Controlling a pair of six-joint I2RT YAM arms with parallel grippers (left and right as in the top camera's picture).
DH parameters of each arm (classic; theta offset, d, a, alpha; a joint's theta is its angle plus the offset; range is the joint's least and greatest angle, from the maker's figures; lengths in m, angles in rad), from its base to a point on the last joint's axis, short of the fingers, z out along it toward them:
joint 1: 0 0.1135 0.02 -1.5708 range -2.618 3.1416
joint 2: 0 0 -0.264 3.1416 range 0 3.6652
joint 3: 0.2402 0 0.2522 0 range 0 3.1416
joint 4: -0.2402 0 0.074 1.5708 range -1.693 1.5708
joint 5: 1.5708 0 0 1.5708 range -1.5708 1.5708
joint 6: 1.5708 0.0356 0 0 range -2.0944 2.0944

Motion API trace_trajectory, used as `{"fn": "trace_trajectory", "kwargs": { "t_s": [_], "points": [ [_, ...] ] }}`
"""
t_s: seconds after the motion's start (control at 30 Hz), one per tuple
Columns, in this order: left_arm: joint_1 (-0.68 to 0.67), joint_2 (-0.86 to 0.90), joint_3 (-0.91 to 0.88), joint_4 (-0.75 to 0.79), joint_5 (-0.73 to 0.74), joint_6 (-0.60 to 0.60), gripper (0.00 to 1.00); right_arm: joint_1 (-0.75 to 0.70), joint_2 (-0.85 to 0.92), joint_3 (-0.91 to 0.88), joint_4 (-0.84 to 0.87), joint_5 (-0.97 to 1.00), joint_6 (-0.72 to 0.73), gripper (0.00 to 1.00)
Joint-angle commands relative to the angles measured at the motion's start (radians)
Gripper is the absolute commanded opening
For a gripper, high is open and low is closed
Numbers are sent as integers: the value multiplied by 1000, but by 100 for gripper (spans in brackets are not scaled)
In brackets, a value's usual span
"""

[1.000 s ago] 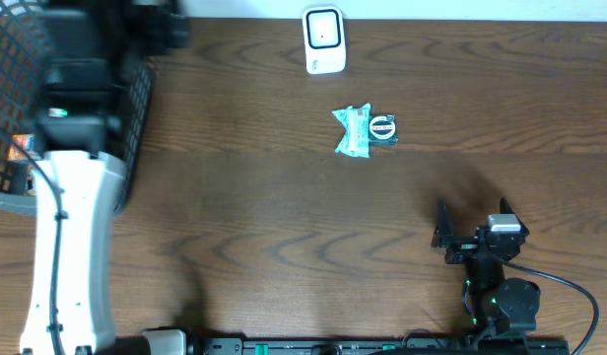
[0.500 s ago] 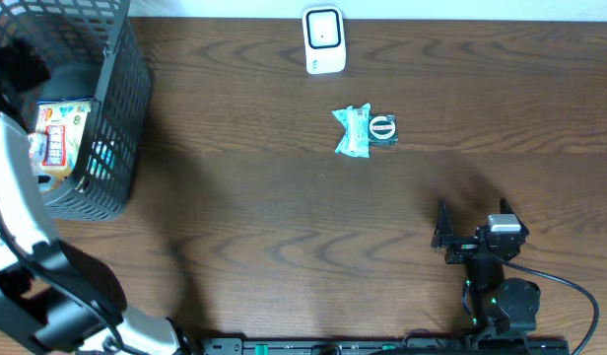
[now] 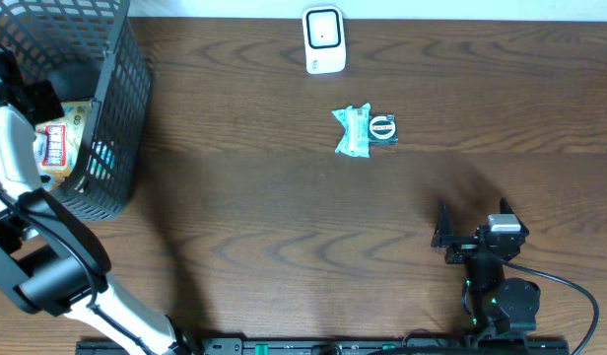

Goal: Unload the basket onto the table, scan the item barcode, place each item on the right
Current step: 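Place the wipes pack beside the tin and withdraw left gripper, then grasp the orange tissue pack in the basket with the left gripper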

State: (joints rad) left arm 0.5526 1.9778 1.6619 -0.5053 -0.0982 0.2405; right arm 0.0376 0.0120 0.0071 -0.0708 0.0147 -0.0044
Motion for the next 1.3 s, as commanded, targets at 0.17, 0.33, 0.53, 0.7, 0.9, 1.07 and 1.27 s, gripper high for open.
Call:
{"fn": "trace_trajectory", "kwargs": {
  "t_s": [0.17, 0.33, 0.53, 0.7, 0.9, 1.07, 1.27],
  "points": [
    [-4, 70, -23, -14, -105, 30, 80, -8, -5, -2, -4, -2, 10, 99],
    [-4, 84, -23, -18, -105, 33, 79, -8, -5, -2, -4, -2, 11, 99],
    [-3, 103, -23, -37, -105, 32, 74, -8, -5, -2, -4, -2, 11, 99],
    [7, 127, -24, -60, -106, 32, 72, -8, -5, -2, -4, -2, 11, 99],
    [14, 127, -24, -65, -105, 31, 51, -8, -5, -2, -4, -2, 10, 99],
    [14, 127, -24, -66, -105, 31, 34, -8, -5, -2, -4, -2, 10, 99],
    [14, 111, -24, -66, -105, -50, 8, -8, -5, -2, -4, -2, 10, 99]
  ]
}}
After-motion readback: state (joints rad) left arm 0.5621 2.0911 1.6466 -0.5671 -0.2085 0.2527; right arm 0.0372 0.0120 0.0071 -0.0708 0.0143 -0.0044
